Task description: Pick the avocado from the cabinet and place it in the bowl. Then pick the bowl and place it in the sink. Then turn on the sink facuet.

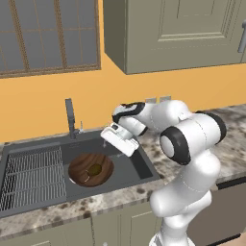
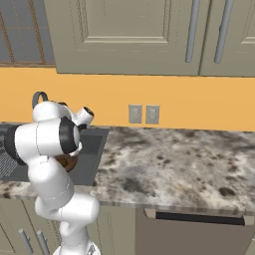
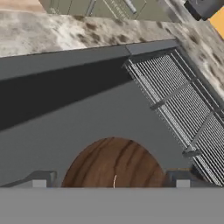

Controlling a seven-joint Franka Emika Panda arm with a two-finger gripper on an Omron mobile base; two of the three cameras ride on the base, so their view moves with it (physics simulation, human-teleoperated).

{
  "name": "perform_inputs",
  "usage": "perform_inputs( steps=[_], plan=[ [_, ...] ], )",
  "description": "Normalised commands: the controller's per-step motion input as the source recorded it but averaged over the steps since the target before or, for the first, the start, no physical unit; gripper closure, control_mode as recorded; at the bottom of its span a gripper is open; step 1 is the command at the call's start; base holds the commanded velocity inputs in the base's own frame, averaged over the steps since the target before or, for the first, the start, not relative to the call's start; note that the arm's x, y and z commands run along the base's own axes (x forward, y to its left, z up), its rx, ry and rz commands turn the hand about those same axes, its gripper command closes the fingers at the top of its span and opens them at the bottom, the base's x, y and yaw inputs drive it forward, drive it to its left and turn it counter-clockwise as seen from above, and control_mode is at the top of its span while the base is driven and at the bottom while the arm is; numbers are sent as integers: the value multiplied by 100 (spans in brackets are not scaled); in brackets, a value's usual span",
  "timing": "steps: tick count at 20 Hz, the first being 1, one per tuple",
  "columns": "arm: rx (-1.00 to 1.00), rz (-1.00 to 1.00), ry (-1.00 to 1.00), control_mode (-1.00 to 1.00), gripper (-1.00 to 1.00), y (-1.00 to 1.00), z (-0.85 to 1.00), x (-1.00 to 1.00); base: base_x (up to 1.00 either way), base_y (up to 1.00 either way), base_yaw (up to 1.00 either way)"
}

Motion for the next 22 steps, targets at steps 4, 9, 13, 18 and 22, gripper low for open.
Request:
perform_inputs(
  steps=[4, 9, 13, 18, 22],
  plan=[
    [34, -33, 25, -100, -100, 19, 59, 11, 0, 0, 0],
    [36, -44, 27, -100, -100, 9, 42, 14, 0, 0, 0],
    [28, -52, 15, -100, -100, 38, 11, 3, 0, 0, 0],
    [19, -49, 17, -100, -100, 39, 6, 20, 0, 0, 0],
    [18, -31, 22, -100, -100, 3, 4, 55, 0, 0, 0]
  ],
)
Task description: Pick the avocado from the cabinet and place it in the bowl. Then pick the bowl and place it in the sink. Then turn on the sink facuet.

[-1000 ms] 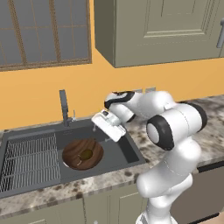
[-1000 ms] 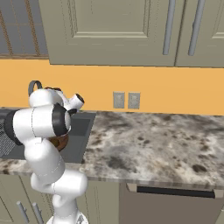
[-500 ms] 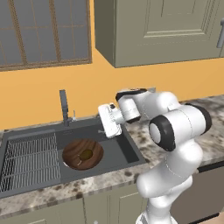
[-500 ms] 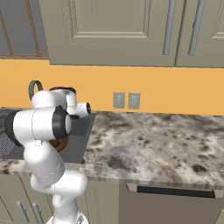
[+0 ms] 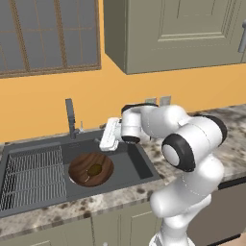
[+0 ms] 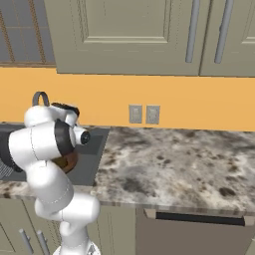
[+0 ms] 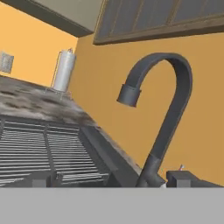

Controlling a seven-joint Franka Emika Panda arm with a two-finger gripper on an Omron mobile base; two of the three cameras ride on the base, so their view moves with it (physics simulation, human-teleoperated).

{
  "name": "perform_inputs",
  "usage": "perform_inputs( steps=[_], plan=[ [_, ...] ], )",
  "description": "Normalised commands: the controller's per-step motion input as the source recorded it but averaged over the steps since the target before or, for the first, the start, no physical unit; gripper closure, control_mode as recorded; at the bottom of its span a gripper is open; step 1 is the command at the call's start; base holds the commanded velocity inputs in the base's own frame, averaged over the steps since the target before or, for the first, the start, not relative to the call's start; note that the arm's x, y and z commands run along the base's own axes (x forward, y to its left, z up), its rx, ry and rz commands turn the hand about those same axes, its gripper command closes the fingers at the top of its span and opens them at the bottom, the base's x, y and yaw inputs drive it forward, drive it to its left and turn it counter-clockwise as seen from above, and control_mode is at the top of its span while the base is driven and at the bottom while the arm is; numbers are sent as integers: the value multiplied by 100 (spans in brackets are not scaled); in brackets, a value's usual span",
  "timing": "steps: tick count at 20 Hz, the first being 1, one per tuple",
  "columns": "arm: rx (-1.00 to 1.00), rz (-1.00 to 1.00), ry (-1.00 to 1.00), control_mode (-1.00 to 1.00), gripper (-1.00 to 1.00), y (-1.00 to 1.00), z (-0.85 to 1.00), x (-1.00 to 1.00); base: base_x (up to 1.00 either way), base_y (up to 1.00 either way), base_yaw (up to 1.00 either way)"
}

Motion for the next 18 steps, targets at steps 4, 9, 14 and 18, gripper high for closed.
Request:
perform_inputs(
  steps=[4, 9, 14, 18],
  plan=[
    [20, -11, 21, -100, -100, -11, 0, 84, 0, 0, 0],
    [18, 0, 10, -100, -100, -8, 0, 70, 0, 0, 0],
    [11, 0, 0, -100, -100, 8, -7, 44, 0, 0, 0],
    [2, 0, 0, -100, -100, 34, -11, 20, 0, 0, 0]
  ],
)
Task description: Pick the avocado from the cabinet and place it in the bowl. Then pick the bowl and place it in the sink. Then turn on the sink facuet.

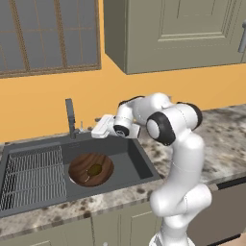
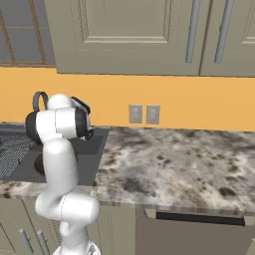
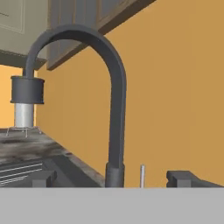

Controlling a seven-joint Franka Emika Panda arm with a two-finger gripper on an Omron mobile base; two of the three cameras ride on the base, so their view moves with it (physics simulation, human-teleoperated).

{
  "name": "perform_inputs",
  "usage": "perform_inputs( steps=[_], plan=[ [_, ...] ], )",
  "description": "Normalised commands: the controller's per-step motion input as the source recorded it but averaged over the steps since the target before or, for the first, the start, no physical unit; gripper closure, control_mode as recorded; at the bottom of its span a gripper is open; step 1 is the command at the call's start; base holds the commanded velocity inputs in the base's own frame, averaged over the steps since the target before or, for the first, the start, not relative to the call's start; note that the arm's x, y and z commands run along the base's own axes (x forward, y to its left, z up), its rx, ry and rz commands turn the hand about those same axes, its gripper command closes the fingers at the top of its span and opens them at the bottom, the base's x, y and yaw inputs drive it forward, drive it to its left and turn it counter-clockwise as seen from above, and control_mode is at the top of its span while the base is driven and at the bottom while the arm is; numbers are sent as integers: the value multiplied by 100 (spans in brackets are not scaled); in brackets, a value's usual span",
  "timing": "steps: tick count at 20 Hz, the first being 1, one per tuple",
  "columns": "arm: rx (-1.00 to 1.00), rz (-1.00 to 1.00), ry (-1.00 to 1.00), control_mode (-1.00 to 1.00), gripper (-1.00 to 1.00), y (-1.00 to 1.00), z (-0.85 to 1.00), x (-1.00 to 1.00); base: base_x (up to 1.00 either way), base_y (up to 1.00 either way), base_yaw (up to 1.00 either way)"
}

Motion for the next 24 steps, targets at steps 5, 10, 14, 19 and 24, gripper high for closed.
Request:
perform_inputs(
  steps=[5, 10, 14, 19, 24],
  plan=[
    [0, -1, 0, -100, -100, 39, -12, 31, 0, 0, 0],
    [0, -6, 0, -100, -100, 17, -11, 46, 0, 0, 0],
    [0, -8, 0, -100, -100, 3, -29, 63, 0, 0, 0],
    [0, -6, 0, -100, -100, 17, -38, 53, 0, 0, 0],
    [0, -4, 0, -100, -100, 25, -9, 26, 0, 0, 0]
  ],
)
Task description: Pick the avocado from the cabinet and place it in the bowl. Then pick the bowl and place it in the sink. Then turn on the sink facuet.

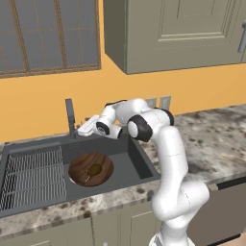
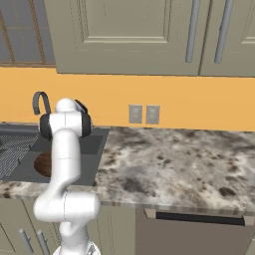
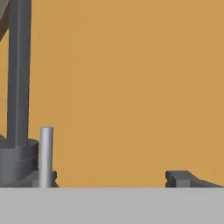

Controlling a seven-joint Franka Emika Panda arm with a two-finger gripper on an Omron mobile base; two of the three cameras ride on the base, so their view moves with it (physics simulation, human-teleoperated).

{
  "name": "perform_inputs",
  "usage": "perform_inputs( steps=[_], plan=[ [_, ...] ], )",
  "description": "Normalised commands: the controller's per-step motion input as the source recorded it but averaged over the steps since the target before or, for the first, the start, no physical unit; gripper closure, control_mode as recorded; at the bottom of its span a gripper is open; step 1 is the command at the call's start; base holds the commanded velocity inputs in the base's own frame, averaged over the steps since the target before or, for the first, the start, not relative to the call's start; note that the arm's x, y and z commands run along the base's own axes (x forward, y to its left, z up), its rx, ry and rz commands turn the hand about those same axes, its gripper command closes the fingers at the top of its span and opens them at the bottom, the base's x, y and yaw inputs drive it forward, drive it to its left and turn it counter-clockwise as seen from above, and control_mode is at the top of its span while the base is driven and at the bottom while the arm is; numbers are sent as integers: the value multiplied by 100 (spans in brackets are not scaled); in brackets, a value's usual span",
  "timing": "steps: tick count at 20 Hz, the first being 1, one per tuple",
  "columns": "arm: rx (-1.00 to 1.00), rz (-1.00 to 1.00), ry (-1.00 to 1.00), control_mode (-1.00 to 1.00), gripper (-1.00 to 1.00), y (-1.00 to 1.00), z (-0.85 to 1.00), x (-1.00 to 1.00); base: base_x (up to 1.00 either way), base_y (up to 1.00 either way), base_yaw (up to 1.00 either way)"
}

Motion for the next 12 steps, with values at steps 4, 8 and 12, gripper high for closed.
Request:
perform_inputs(
  steps=[4, 8, 12],
  plan=[
    [0, -4, 0, -100, -100, 24, -5, 31, 0, 0, 0],
    [0, -4, 0, -100, -100, 9, -13, 41, 0, 0, 0],
    [0, -4, 0, -100, -100, 14, -7, 36, 0, 0, 0]
  ],
)
